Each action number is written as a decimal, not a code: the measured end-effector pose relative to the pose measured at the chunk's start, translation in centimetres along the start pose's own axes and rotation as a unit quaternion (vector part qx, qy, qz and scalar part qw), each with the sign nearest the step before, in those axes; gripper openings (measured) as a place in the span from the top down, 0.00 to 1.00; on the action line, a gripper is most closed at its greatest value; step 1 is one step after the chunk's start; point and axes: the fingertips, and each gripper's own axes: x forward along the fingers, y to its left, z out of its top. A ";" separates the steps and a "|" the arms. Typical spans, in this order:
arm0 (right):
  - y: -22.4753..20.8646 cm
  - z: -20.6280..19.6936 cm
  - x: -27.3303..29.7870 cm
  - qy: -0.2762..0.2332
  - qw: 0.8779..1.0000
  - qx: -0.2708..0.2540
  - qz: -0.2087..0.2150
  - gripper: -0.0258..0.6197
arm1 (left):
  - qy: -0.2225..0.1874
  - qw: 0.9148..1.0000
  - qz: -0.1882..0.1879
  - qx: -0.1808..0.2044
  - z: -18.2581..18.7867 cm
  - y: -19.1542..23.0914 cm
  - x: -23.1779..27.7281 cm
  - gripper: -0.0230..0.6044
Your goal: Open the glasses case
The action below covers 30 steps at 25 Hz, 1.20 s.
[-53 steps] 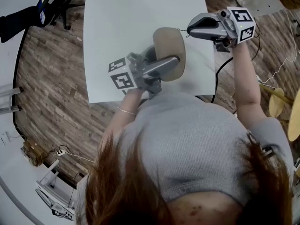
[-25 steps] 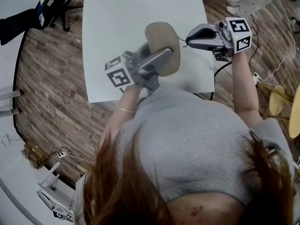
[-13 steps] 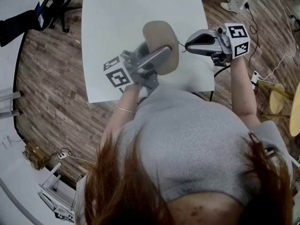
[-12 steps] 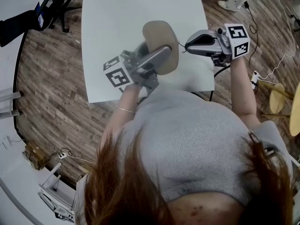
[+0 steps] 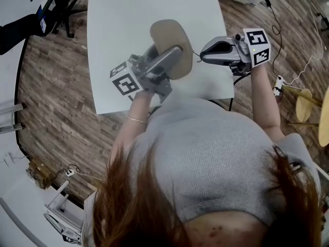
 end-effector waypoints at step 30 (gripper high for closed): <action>2.3 -3.4 2.8 0.033 0.999 0.024 0.015 0.95 | -0.054 0.998 0.008 0.004 2.1 -0.7 -0.3 0.45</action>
